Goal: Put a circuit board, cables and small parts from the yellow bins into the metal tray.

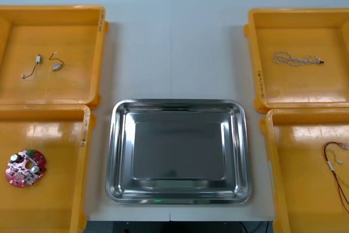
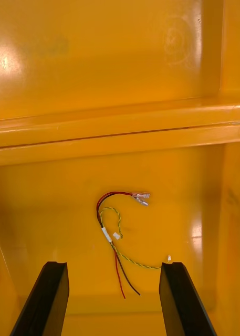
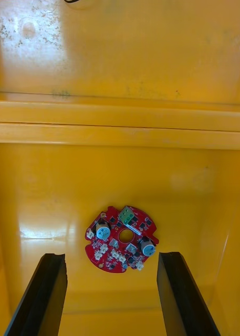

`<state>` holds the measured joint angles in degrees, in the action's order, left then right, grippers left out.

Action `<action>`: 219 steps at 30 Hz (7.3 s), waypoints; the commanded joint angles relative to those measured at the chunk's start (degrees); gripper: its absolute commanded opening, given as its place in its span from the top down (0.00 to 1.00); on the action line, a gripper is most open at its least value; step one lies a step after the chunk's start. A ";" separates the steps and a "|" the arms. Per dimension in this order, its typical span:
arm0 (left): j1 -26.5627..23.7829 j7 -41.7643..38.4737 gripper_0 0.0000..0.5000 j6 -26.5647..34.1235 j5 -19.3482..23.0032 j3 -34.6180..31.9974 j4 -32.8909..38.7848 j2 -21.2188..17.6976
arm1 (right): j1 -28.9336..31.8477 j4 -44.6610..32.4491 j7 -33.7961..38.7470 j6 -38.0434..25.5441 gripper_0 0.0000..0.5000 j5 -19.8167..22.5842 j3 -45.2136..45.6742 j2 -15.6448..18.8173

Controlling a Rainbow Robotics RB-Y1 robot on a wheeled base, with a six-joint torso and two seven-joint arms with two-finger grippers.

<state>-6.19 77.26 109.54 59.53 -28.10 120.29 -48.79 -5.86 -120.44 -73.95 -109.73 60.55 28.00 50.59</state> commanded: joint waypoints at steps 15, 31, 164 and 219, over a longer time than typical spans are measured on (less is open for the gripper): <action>1.19 -2.26 0.00 0.46 0.47 -1.90 1.71 -1.21 | 0.86 -1.56 -1.05 -0.27 0.00 -0.55 2.00 -0.59; 1.19 -2.26 0.00 0.46 0.47 -1.90 1.71 -1.21 | 0.86 -1.56 -1.05 -0.27 0.00 -0.55 2.00 -0.59; 1.97 22.05 0.00 -9.87 -1.08 19.66 -0.24 -8.52 | 17.73 1.70 -23.52 27.02 0.00 -11.94 -16.04 -8.14; 11.81 34.27 0.00 -30.26 -7.85 31.08 -2.43 -14.23 | 19.40 6.79 -28.36 35.37 1.00 -16.51 -19.47 -10.69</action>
<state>4.06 110.52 81.09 51.87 1.50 119.09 -60.39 12.74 -115.26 -99.38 -75.32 44.02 9.66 41.61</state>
